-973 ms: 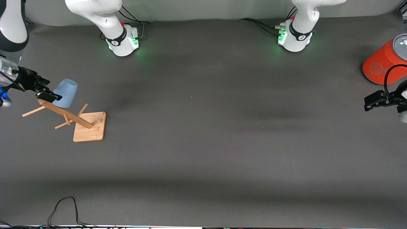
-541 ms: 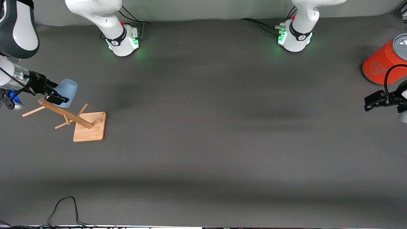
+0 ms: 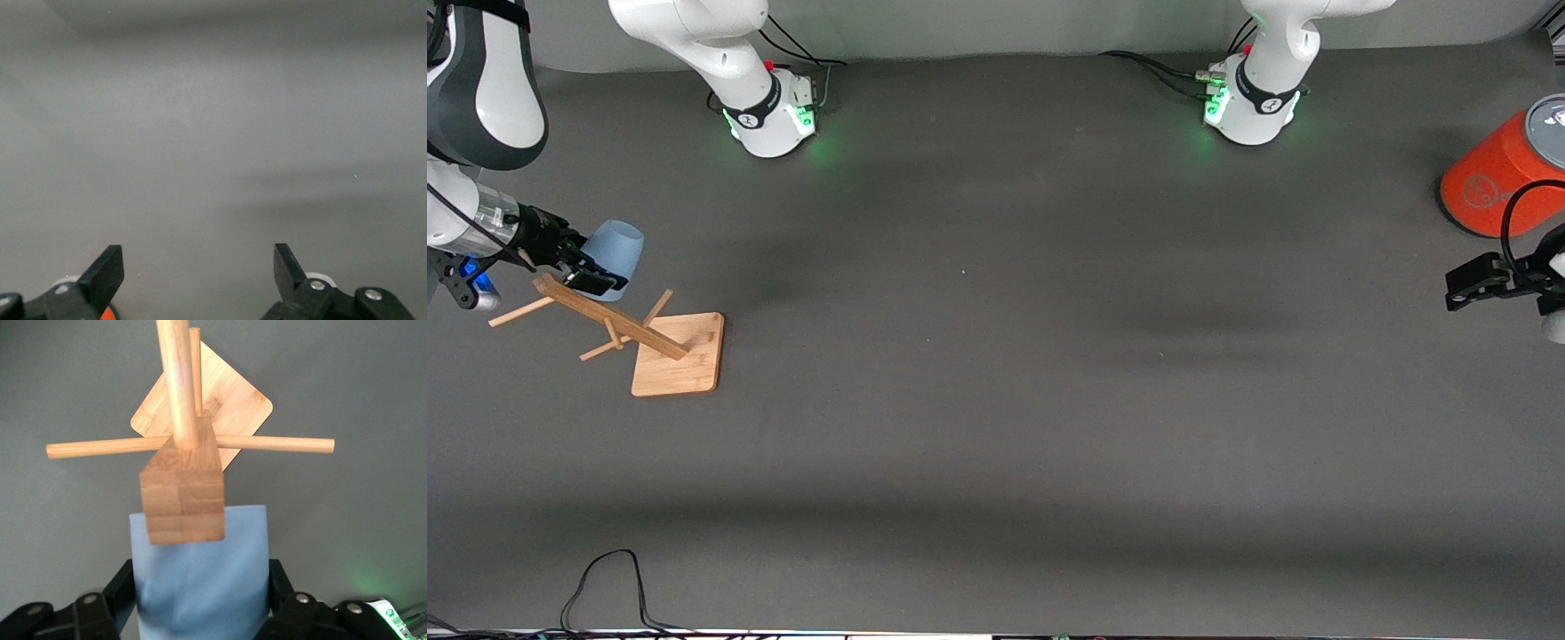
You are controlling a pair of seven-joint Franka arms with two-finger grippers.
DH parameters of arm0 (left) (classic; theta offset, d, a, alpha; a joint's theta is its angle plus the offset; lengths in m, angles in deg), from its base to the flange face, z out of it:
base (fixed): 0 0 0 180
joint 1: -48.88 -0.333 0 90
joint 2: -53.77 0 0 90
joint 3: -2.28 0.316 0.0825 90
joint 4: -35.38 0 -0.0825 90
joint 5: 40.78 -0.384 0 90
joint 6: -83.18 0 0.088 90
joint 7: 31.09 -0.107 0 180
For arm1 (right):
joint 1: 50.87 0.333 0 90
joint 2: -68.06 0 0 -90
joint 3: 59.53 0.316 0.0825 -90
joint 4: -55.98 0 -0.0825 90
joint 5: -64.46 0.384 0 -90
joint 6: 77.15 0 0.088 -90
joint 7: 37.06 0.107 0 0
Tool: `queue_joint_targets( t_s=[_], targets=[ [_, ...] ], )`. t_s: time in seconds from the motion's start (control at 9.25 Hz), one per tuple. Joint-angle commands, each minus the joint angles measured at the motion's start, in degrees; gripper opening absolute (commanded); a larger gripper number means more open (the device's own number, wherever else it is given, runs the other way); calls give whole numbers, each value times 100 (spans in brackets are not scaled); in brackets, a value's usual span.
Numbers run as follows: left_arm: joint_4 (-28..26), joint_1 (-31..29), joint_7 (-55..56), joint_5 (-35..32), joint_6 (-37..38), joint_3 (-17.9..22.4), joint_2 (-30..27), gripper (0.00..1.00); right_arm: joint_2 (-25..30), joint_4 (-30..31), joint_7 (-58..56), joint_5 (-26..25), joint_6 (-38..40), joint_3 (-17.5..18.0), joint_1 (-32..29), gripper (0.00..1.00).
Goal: Rotate and upright cup with both arms
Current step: 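Slide the blue cup off the stand peg with the right gripper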
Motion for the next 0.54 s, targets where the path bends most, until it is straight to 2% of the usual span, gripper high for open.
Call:
queue_joint_targets(
  t_s=[0.0, 0.22, 0.43],
  targets=[
    [126, 0, -24, -9, 110, 4, 43, 100, 47, 13, 33, 86, -61, -55, 52, 58],
    [126, 0, -24, -9, 110, 4, 43, 100, 117, -30, 50, 86, 0, -38, 61, 57],
    [126, 0, -24, -9, 110, 4, 43, 100, 327, -57, 129, 86, 210, 15, 114, 51]
  ],
)
